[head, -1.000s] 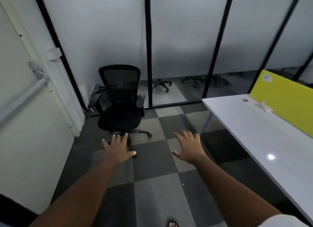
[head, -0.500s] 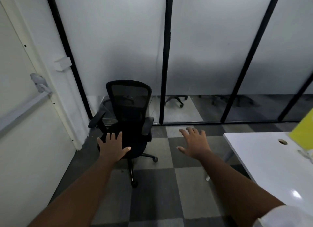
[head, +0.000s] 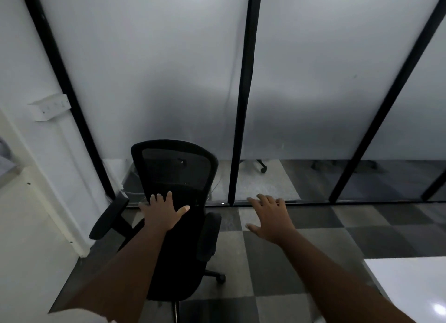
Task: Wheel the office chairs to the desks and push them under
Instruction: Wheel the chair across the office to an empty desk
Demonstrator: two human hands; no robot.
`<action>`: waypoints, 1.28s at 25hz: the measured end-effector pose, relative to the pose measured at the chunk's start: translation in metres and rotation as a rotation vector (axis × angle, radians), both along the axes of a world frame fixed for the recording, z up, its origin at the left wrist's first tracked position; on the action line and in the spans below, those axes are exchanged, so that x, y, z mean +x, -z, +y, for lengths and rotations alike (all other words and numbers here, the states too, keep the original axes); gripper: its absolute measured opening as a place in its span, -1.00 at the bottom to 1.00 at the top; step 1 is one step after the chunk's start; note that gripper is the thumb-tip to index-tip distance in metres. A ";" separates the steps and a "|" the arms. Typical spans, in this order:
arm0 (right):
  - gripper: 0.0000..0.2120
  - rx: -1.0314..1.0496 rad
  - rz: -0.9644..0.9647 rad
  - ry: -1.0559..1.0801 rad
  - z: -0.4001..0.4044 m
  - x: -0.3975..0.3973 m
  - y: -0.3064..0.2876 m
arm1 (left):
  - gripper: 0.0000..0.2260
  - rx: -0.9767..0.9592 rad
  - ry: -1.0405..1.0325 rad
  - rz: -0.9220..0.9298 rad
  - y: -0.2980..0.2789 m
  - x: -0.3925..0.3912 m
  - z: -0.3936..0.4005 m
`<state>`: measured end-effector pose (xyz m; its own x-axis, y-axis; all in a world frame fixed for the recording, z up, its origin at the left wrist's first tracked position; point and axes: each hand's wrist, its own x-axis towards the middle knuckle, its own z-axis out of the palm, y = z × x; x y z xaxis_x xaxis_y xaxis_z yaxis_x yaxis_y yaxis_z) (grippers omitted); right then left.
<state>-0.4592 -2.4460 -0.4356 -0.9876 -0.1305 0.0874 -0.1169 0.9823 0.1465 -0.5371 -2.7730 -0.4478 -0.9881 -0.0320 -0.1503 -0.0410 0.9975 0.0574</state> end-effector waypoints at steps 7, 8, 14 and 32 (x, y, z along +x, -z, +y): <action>-0.18 -0.012 0.007 -0.055 0.037 -0.184 0.006 | -0.14 0.011 0.036 0.087 0.004 -0.164 0.082; -0.17 -0.016 0.000 -0.061 0.041 -0.206 0.014 | -0.13 0.021 0.039 0.101 0.008 -0.180 0.095; -0.03 0.012 -0.052 -0.274 0.066 -0.374 0.045 | 0.00 0.250 -0.296 0.039 0.041 -0.309 0.165; -0.11 0.030 -0.085 -0.905 0.024 -0.528 0.077 | -0.15 0.577 -0.548 -0.078 0.075 -0.296 0.236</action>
